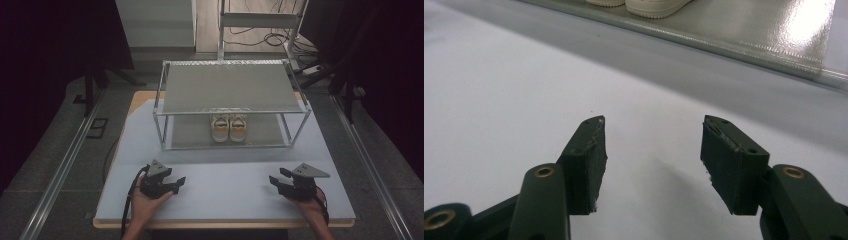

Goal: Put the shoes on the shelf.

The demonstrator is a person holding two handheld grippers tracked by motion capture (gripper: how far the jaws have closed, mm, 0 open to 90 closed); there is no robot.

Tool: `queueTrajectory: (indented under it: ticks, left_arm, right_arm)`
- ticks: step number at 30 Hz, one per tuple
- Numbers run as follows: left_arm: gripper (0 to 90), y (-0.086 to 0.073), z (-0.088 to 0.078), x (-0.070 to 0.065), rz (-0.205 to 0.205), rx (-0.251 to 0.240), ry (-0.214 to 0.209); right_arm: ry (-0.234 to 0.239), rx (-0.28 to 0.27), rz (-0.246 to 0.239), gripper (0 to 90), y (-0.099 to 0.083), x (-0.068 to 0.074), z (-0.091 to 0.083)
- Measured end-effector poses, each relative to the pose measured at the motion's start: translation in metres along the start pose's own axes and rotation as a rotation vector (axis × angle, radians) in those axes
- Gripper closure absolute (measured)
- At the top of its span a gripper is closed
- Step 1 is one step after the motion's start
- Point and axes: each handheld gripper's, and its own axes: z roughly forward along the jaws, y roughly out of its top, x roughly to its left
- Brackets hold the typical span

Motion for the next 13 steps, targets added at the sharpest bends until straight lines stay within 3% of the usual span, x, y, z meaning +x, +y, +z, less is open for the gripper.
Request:
queueTrajectory:
  ticks: [8,11,13]
  left_arm:
    - [35.0,0.0044,-0.0024,0.0029,0.023,-0.013,0.020]
    - [36.0,0.0053,0.0017,0.0020,0.049,-0.001,0.020]
    - [35.2,0.0054,0.0058,0.0012,0.070,0.008,0.043]
  right_arm:
    - [0.002,-0.002,-0.016,43.4,0.0015,-0.0006,-0.0003]
    - [0.002,0.000,-0.020,43.4,0.0018,0.0011,0.0014]
    - [-0.002,0.004,-0.033,42.3,0.0026,0.0029,0.0032]
